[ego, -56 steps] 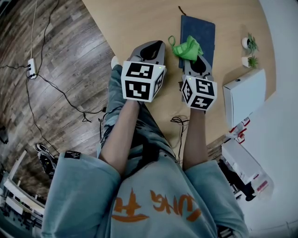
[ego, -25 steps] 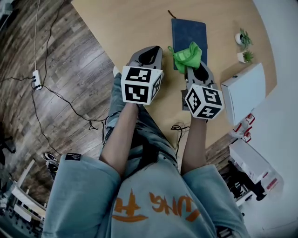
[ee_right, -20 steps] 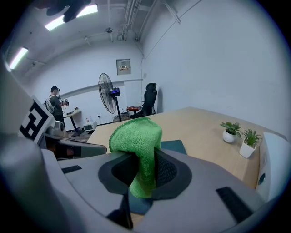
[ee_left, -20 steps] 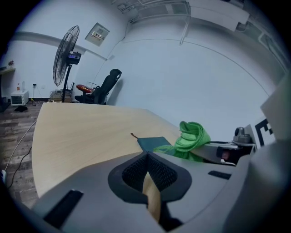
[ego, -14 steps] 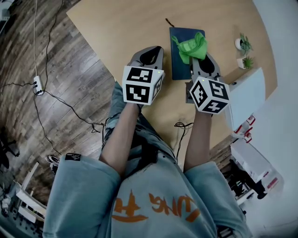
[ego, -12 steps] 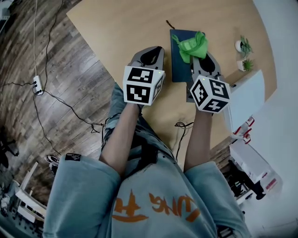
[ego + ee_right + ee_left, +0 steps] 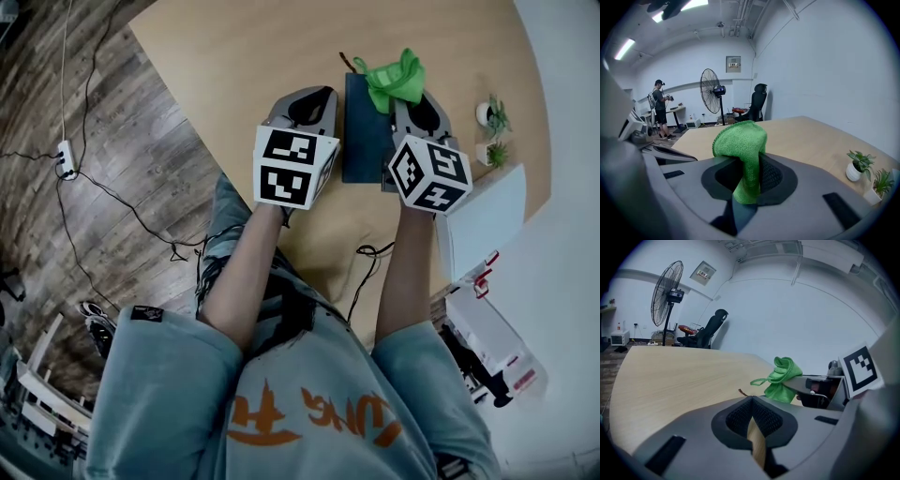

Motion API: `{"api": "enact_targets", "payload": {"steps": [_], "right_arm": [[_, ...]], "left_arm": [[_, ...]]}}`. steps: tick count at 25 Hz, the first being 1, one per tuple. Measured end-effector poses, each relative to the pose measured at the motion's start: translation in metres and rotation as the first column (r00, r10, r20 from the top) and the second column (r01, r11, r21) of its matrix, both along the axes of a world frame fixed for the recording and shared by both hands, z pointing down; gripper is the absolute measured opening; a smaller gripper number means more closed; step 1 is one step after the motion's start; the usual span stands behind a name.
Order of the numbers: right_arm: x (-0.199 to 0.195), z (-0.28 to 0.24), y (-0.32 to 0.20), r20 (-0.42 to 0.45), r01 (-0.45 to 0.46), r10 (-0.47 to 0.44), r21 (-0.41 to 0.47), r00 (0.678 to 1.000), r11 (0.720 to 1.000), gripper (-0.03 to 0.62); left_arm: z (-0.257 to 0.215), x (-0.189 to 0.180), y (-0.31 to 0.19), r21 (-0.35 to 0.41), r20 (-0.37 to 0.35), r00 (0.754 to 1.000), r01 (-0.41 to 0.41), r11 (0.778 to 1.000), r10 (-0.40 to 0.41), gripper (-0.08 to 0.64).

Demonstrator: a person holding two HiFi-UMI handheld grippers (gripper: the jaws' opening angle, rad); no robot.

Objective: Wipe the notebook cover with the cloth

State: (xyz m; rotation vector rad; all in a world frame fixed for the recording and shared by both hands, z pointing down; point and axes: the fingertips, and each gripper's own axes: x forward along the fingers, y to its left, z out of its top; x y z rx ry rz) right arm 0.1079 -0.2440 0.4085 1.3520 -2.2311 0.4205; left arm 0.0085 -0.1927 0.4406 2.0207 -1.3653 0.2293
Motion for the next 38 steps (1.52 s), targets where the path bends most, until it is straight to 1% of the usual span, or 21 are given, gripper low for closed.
{"api": "enact_targets", "payload": {"steps": [7,14,20,38], "right_arm": [[-0.005,0.022,-0.021,-0.027,0.027,-0.027,-0.021,0.999,0.999,0.066],[-0.005,0.046,-0.021,-0.065,0.048,-0.052,-0.057,0.997,0.997,0.066],[-0.005,0.054,-0.016,-0.144,0.068,-0.076,-0.058,0.987,0.996,0.066],[0.008,0.053,0.007,-0.157,0.075,-0.085,-0.066,0.984,0.995,0.066]], "left_arm": [[0.008,0.001,-0.008,-0.013,0.005,1.0,-0.007,1.0,0.007,0.015],[0.014,0.005,-0.011,-0.029,0.006,1.0,-0.015,0.999,0.015,0.015],[0.016,0.006,-0.011,-0.033,0.007,1.0,-0.015,0.999,0.015,0.015],[0.014,0.022,0.0,-0.03,0.011,0.999,-0.04,0.999,0.04,0.015]]}}
